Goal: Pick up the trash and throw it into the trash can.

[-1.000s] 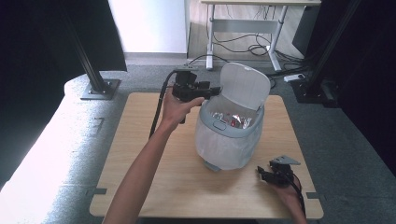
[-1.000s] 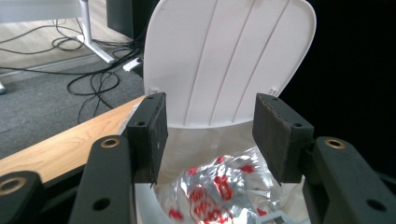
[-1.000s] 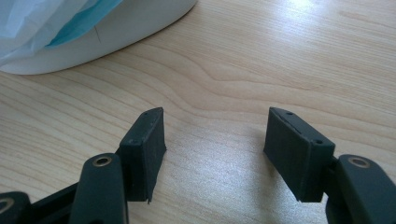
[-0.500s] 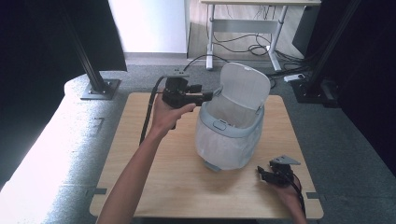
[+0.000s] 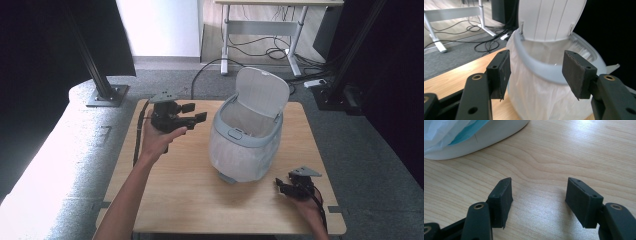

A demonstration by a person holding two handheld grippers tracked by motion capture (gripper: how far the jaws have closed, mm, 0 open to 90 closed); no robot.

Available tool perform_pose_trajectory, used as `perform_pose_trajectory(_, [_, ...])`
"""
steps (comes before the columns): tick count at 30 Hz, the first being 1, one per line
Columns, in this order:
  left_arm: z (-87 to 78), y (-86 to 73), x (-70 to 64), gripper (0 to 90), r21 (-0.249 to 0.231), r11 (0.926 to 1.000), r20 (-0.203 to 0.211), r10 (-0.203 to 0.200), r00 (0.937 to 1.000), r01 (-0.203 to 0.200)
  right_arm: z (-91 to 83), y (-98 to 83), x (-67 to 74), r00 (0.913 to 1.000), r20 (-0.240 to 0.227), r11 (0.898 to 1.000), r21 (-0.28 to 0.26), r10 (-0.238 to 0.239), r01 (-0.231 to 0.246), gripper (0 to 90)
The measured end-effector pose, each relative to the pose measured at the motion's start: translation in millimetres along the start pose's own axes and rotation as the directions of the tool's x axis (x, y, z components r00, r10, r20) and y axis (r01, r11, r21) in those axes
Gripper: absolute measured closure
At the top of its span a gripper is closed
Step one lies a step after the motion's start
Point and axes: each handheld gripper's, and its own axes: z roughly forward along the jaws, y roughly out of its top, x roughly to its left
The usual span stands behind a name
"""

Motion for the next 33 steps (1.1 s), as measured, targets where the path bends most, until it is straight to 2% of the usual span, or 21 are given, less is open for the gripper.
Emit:
perform_pose_trajectory(9, [-17.7,-30.1,4.1,40.1,-0.001,1.0,-0.023,-0.001,0.9997,0.001,0.0,0.0,-0.1,1.0,0.002,1.0,0.0,0.0,0.0,37.1])
perform_pose_trajectory(14, [-25.7,-55.7,5.6,39.4,-0.006,0.9999,-0.032,-0.016,0.9993,0.016,-0.3,-0.2,-0.1,1.0,0.004,1.0,0.0,0.003,-0.003,37.0])
perform_pose_trajectory(24, [-28.5,-119.4,16.2,39.2,0.065,0.9972,-0.102,-0.029,0.9944,0.036,0.0,-0.3,-0.2,1.0,0.003,1.0,-0.003,0.003,-0.003,36.9])
perform_pose_trajectory(33, [-26.8,-150.1,14.8,39.2,0.09,0.9945,-0.112,-0.043,0.9928,0.053,0.0,-0.3,-0.1,1.0,0.004,1.0,-0.003,0.003,-0.002,36.8])
